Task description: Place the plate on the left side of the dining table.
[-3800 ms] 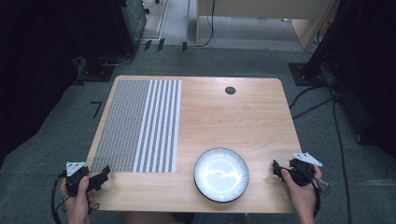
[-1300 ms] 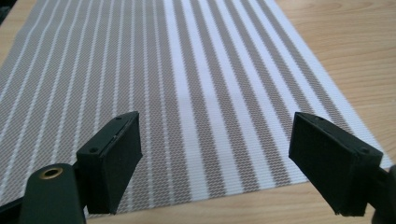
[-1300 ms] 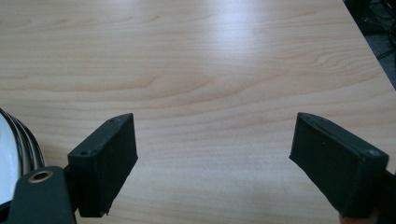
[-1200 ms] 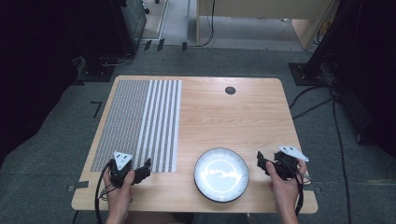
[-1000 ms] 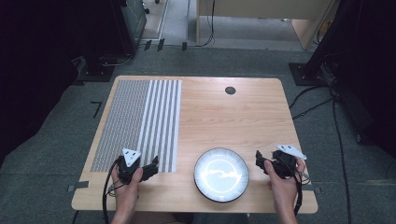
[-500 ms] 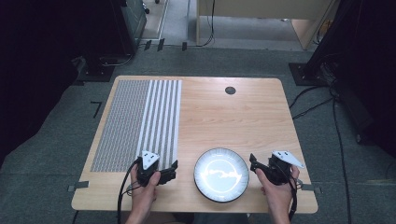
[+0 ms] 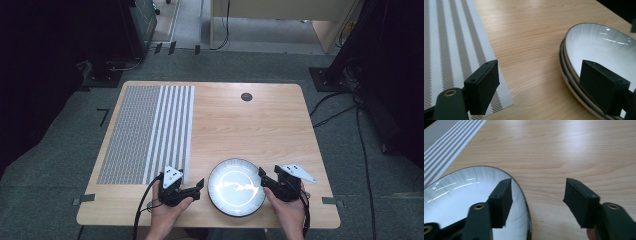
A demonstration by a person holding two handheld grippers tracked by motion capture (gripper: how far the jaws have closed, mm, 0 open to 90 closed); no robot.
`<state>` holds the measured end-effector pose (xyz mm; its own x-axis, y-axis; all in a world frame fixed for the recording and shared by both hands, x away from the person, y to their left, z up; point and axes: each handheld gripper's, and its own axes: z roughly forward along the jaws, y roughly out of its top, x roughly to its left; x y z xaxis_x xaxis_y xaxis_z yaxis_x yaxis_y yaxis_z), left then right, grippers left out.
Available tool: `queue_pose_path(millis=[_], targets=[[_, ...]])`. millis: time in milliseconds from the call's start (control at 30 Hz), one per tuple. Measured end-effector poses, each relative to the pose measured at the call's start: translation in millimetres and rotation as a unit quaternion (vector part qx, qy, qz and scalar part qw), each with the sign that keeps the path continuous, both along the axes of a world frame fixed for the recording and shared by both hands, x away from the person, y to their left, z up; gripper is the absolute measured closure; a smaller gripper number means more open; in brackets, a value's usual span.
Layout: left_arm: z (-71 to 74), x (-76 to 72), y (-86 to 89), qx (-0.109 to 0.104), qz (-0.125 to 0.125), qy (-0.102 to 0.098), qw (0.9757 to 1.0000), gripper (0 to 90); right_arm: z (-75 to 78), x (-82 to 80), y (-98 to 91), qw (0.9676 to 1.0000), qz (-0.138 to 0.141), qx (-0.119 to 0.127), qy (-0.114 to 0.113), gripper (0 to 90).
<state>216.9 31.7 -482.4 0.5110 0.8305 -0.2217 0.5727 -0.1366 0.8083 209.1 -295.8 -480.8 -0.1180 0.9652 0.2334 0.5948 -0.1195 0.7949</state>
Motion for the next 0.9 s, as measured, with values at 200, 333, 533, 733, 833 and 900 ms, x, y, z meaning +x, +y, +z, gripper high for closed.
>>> queue_pose_path(millis=[200, 333, 533, 733, 833, 900], targets=[[-0.5, -7.1, -8.4, -0.014, -0.027, -0.002, 0.9995, 27.9, -5.4, -1.9, 7.2, 0.9999, 0.015, 0.004, -0.002, 51.5], [-2.1, -11.9, -14.2, -0.02, -0.049, -0.004, 0.9986, 37.1, -7.8, -2.4, 6.3, 0.9999, 0.01, 0.002, 0.003, 56.1], [-5.1, -16.0, -21.3, -0.013, -0.069, -0.001, 0.9975, 43.9, -10.3, -4.4, 4.6, 0.9999, 0.006, 0.014, -0.001, 60.3], [-12.1, -19.5, -29.8, -0.003, -0.084, 0.015, 0.9964, 49.4, -10.0, -12.4, 6.3, 0.9995, 0.012, 0.028, 0.012, 67.7], [-14.5, -20.7, -33.3, 0.0, -0.086, 0.025, 0.996, 53.6, -7.5, -14.8, 5.1, 0.9989, 0.012, 0.041, 0.016, 73.8], [-14.2, -21.1, -33.7, 0.001, -0.085, 0.023, 0.9961, 54.9, -7.8, -15.0, 5.1, 0.9989, 0.012, 0.04, 0.021, 75.4]])
